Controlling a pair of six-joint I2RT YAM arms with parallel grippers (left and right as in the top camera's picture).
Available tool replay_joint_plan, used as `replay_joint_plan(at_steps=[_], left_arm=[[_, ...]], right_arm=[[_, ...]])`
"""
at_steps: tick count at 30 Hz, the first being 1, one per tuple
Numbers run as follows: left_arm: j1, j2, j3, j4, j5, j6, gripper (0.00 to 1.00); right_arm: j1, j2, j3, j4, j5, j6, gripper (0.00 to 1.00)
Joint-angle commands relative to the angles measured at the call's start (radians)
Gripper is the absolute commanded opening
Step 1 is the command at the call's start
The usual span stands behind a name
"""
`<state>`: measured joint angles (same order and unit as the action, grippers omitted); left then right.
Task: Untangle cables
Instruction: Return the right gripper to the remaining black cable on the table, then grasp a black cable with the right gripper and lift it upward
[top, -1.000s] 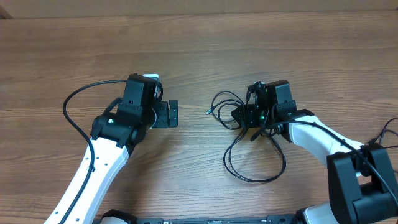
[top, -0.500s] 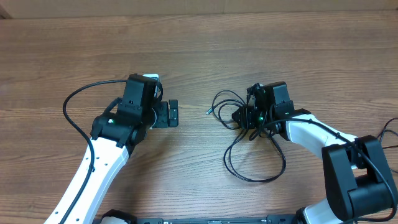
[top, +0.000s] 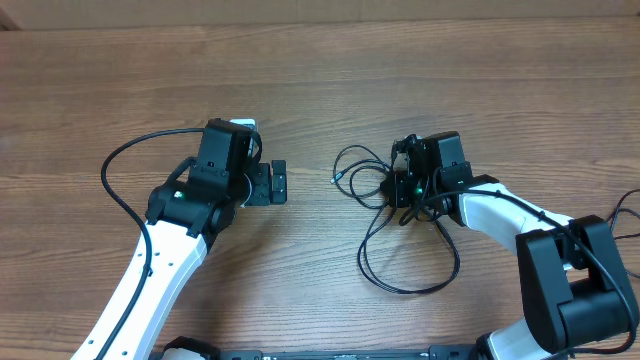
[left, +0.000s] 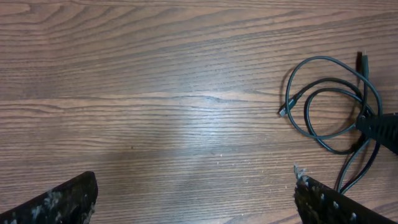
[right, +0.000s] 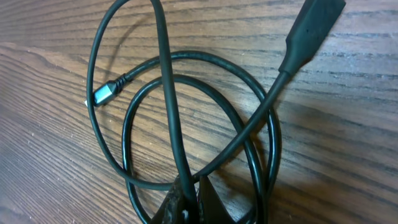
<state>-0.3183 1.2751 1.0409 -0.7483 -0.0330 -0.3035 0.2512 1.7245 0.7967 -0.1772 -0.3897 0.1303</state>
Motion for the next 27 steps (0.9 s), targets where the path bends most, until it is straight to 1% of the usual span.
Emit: replay_joint_plan(at_steps=[1, 5, 6, 11, 12, 15, 17, 18, 20, 23, 27], left_arm=[[0.004, 0.0, 0.018, 0.0, 0.008, 0.019, 0.99], [0.004, 0.0, 0.018, 0.0, 0.008, 0.019, 1.0], [0.004, 0.0, 0.018, 0.0, 0.008, 0.019, 0.99], [0.004, 0.0, 0.018, 0.0, 0.008, 0.019, 1.0], [0.004, 0.0, 0.018, 0.0, 0.008, 0.019, 1.0], [0.004, 0.0, 0.018, 0.0, 0.008, 0.019, 1.0], [0.004, 0.0, 0.018, 0.0, 0.008, 0.019, 1.0], [0.004, 0.0, 0.018, 0.0, 0.008, 0.019, 1.0], [0.004, 0.0, 0.018, 0.0, 0.008, 0.019, 1.0], [0.004, 0.0, 0.018, 0.0, 0.008, 0.019, 1.0], [0.004, 0.0, 0.018, 0.0, 0.008, 0.019, 0.99]], right_arm=[[0.006, -0.008, 0.051, -0.03, -0.009, -0.001, 0.04], [0.006, -0.049, 0.154, -0.155, -0.008, -0.001, 0.04], [0.006, -0.074, 0.221, -0.23, -0.008, -0.001, 0.04], [0.006, -0.132, 0.436, -0.422, -0.008, -0.001, 0.04], [0.006, -0.148, 0.54, -0.492, -0.008, -0.002, 0.04], [0.006, -0.161, 0.692, -0.574, -0.008, -0.002, 0.04], [0.006, -0.163, 0.787, -0.614, -0.008, -0.002, 0.04], [0.006, -0.163, 0.885, -0.649, -0.008, -0.001, 0.04], [0.006, -0.164, 1.017, -0.685, -0.008, -0.001, 0.04], [0.006, -0.164, 1.155, -0.708, -0.008, -0.001, 0.04], [0.006, -0.164, 1.294, -0.711, -0.008, -0.001, 0.04]])
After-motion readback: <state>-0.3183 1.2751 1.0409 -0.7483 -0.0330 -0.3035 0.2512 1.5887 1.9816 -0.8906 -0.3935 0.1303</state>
